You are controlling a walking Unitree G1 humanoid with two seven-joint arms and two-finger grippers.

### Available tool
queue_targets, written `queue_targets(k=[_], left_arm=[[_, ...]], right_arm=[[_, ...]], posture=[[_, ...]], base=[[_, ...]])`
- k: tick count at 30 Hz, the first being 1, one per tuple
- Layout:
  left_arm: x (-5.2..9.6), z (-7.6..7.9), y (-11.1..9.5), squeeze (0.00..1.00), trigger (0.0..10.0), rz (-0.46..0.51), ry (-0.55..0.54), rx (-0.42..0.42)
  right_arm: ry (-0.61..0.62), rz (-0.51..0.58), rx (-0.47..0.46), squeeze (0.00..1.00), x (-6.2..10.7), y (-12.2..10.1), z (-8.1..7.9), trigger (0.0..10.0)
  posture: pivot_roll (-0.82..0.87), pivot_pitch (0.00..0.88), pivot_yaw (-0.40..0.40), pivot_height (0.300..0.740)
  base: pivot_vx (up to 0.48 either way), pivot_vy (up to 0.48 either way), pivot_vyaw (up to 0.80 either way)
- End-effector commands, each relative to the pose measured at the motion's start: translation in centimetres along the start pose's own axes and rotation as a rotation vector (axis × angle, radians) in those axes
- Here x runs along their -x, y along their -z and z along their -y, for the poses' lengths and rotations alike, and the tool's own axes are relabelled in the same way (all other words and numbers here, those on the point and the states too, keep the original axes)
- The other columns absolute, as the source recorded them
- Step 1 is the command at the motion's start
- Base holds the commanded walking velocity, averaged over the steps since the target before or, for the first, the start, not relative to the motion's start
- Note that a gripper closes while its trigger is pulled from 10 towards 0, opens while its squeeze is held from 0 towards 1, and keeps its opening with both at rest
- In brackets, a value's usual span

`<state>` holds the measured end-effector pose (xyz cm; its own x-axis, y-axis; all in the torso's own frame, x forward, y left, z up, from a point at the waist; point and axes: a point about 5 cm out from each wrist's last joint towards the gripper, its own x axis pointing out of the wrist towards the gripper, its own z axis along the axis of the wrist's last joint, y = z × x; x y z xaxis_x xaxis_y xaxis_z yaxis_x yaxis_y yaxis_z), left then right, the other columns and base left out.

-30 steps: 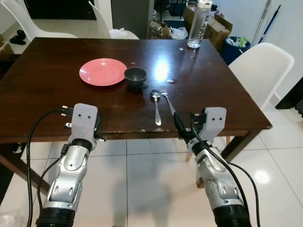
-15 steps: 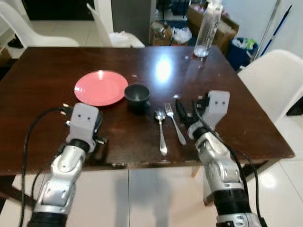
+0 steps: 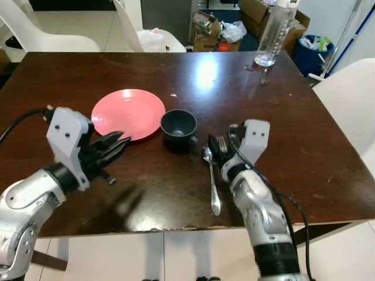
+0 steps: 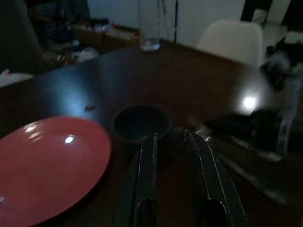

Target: Setting the table

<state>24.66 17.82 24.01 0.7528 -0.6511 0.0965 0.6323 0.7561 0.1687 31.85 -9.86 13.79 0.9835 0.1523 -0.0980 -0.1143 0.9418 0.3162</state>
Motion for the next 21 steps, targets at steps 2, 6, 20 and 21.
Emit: queue_targets(k=[2,6,20,21], left_arm=[[-0.2,2.6,0.5,0.00,10.0,-0.061,0.127,-0.007],[-0.4,4.6,2.6,0.00,10.0,-0.183,0.238,-0.069],[-2.0,6.2,1.5,0.00,10.0,-0.175,0.396,-0.117],[-2.0,6.2,1.5,0.00,10.0,-0.175,0.396,-0.117]], right_arm=[[0.015,-0.068,0.006,0.00,1.1,1.2,-0.4,10.0],[0.034,-0.111,0.059,0.00,1.3,2.6,0.1,10.0],[0.002,-0.159,0.022,0.00,-1.6,3.0,-0.2,10.0],[0.002,-0.159,0.022,0.00,-1.6,3.0,-0.2,10.0]], posture=[[0.05,0.069,0.026,0.740],[0.06,0.066,0.028,0.740],[0.08,0.098,0.056,0.740],[0.08,0.098,0.056,0.740]], base=[[0.000,0.000,0.00],[0.000,0.000,0.00],[0.000,0.000,0.00],[0.000,0.000,0.00]])
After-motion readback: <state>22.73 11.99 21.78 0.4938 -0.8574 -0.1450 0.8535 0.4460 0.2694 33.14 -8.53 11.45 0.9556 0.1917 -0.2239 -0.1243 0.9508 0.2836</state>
